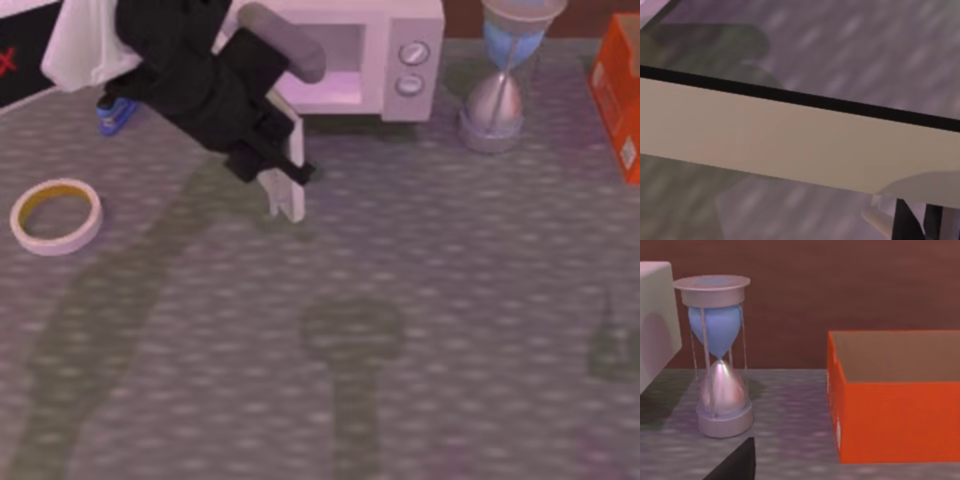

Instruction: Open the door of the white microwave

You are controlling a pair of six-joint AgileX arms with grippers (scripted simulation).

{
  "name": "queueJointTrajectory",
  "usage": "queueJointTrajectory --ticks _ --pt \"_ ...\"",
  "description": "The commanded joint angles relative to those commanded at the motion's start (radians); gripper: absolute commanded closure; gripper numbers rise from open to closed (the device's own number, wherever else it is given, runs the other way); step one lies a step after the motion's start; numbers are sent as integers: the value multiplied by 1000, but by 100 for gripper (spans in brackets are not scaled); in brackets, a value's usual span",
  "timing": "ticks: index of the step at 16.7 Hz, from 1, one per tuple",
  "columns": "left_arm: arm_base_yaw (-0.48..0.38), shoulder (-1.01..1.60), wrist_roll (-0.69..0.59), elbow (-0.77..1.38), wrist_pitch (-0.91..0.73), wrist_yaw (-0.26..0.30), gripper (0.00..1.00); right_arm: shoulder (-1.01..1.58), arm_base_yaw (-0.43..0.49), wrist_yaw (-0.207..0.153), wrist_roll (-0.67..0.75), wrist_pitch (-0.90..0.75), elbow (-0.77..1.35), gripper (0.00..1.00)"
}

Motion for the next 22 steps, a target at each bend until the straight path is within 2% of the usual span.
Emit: queueJointTrajectory --ticks 15,18,22 --pt "0 0 0 0 0 0 100 0 0 0 0 0 0 0" --pt "2 1 13 -5 -3 12 100 0 0 0 0 0 0 0" --pt "42 -16 115 -19 -27 59 100 0 0 0 0 0 0 0"
